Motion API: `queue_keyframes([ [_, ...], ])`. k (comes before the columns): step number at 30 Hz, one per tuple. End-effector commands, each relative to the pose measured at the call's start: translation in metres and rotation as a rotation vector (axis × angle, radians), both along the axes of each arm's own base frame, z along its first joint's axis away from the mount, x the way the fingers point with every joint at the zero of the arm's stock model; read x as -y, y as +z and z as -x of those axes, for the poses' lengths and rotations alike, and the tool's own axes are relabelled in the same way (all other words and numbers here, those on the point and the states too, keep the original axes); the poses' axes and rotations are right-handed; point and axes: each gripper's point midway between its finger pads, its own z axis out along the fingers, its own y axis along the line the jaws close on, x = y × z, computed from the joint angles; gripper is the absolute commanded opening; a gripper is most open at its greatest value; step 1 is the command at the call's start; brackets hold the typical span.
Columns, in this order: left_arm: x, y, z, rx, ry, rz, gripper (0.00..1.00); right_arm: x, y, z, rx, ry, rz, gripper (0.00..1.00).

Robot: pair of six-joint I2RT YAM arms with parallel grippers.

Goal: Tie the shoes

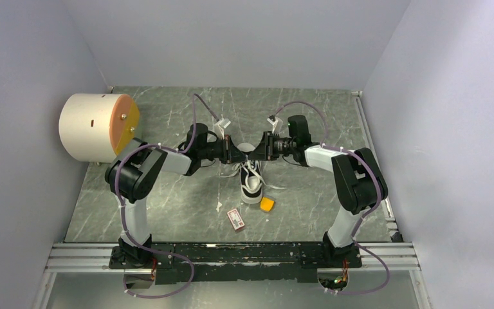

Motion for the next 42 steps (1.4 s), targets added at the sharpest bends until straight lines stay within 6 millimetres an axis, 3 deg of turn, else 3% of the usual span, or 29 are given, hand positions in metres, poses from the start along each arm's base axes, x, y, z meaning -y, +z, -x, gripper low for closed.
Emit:
queue_keyframes([
  [1, 0.003, 0.011, -0.008, 0.055, -0.011, 0.037, 0.05, -0.004, 0.000, 0.002, 0.005, 0.017, -0.011, 0.28],
  [5, 0.005, 0.016, -0.008, 0.055, -0.011, 0.059, 0.05, -0.005, -0.002, 0.006, -0.007, 0.022, -0.023, 0.23],
  [13, 0.007, 0.021, -0.005, 0.055, -0.027, 0.088, 0.05, -0.011, -0.003, 0.008, -0.013, 0.036, -0.040, 0.22],
  [16, 0.006, 0.020, -0.003, 0.053, -0.025, 0.086, 0.05, -0.010, -0.003, 0.007, -0.007, 0.030, -0.026, 0.13],
  [18, 0.005, 0.018, -0.003, 0.054, -0.024, 0.071, 0.05, -0.005, 0.000, 0.006, 0.025, 0.014, -0.006, 0.00],
  [23, -0.001, 0.014, -0.001, 0.070, -0.027, 0.020, 0.05, 0.006, 0.003, 0.003, 0.081, -0.030, 0.050, 0.00],
  [30, -0.010, 0.014, 0.002, 0.082, -0.028, -0.013, 0.34, 0.015, 0.013, -0.001, 0.134, -0.082, 0.100, 0.00],
  [33, -0.014, 0.013, 0.003, 0.083, -0.026, -0.030, 0.40, 0.014, 0.011, 0.002, 0.125, -0.066, 0.093, 0.00],
  [37, -0.017, 0.011, 0.004, 0.083, -0.022, -0.043, 0.39, 0.013, 0.011, 0.004, 0.124, -0.052, 0.090, 0.00],
  [42, -0.021, 0.015, -0.009, 0.078, 0.016, -0.024, 0.45, 0.013, 0.010, 0.004, 0.124, -0.041, 0.096, 0.00],
])
